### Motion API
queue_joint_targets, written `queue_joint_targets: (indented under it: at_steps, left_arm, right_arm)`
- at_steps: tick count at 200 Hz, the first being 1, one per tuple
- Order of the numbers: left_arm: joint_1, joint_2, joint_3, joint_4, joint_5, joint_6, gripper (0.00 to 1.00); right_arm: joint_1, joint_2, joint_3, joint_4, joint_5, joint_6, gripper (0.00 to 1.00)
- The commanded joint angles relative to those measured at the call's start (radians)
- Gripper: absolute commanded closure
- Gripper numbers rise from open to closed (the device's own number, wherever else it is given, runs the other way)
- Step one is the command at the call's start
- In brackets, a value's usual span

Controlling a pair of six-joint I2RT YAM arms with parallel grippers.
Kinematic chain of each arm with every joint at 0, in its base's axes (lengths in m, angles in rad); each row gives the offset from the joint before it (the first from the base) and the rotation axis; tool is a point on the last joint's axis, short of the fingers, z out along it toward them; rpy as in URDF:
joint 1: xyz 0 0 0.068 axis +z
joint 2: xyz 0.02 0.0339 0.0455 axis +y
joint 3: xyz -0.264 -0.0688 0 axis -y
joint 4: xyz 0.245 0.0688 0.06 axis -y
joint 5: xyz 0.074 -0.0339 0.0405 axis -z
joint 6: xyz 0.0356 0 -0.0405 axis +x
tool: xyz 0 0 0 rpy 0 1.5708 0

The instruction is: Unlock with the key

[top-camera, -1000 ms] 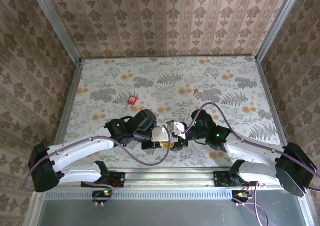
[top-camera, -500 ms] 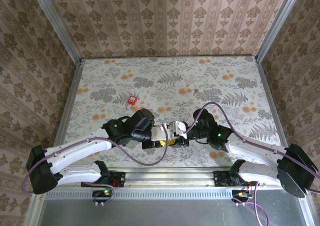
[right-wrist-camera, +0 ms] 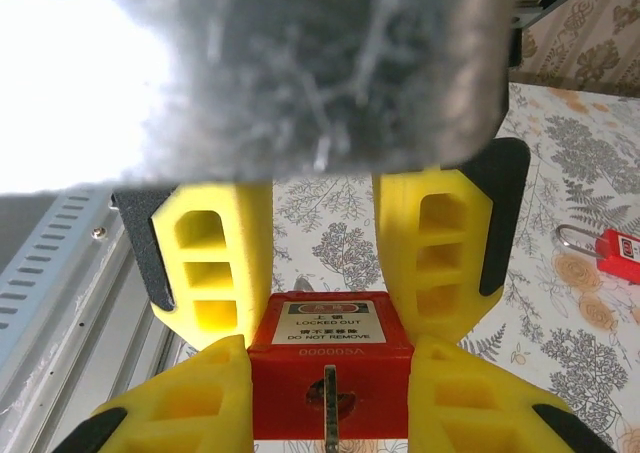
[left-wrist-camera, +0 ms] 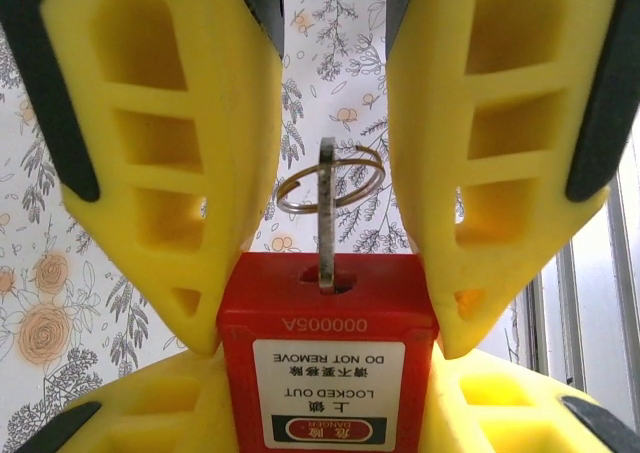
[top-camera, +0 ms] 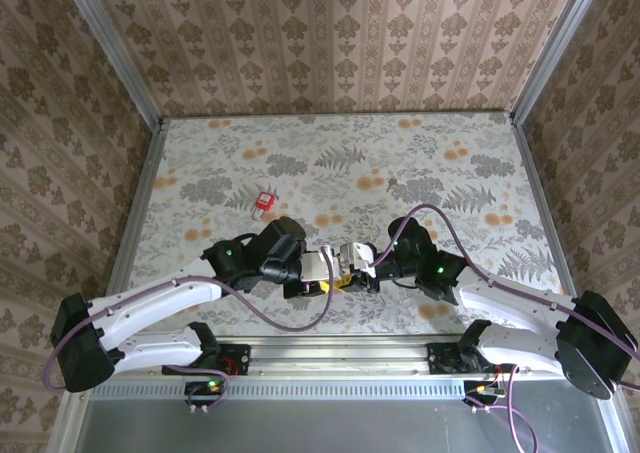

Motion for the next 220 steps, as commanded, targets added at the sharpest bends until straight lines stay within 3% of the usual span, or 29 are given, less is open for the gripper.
queue_joint_targets:
  at_steps: [1, 9, 30, 54, 59, 73, 117, 144, 220]
  left_arm:
    - [0.021, -0.030, -0.001, 0.076, -0.010, -0.045, 0.70]
    - [0.022, -0.031, -0.001, 0.076, -0.016, -0.051, 0.56]
    - [0.032, -0.059, -0.020, 0.105, -0.042, -0.084, 0.32]
    - [0.048, -0.131, -0.064, 0.159, -0.078, -0.130, 0.14]
    - [0.050, -0.147, -0.069, 0.165, -0.091, -0.141, 0.07]
    - [0.058, -0.191, -0.084, 0.179, -0.110, -0.171, 0.00]
    - [0.062, -0.311, -0.108, 0.193, -0.242, -0.247, 0.00]
    - [0.061, -0.355, -0.107, 0.159, -0.266, -0.263, 0.00]
    - [0.057, -0.387, -0.123, 0.136, -0.313, -0.271, 0.00]
  right_arm:
    - [-0.007, -0.016, 0.001, -0.031, -0.012, 0.002, 0.85]
    - [-0.007, -0.017, 0.004, -0.034, -0.009, 0.002, 0.85]
    - [-0.013, -0.015, 0.004, -0.039, 0.013, 0.004, 0.87]
    - [-0.016, -0.002, 0.008, -0.043, 0.047, 0.030, 0.88]
    - [-0.016, 0.002, 0.010, -0.044, 0.067, 0.042, 0.89]
    - [-0.017, 0.009, 0.005, -0.022, 0.137, 0.092, 0.91]
    - [-0.020, 0.053, -0.042, 0.109, 0.373, 0.321, 0.90]
    - [-0.019, 0.110, -0.062, 0.162, 0.476, 0.434, 0.91]
    - [-0.072, 0.259, -0.103, 0.338, 0.559, 0.557, 0.90]
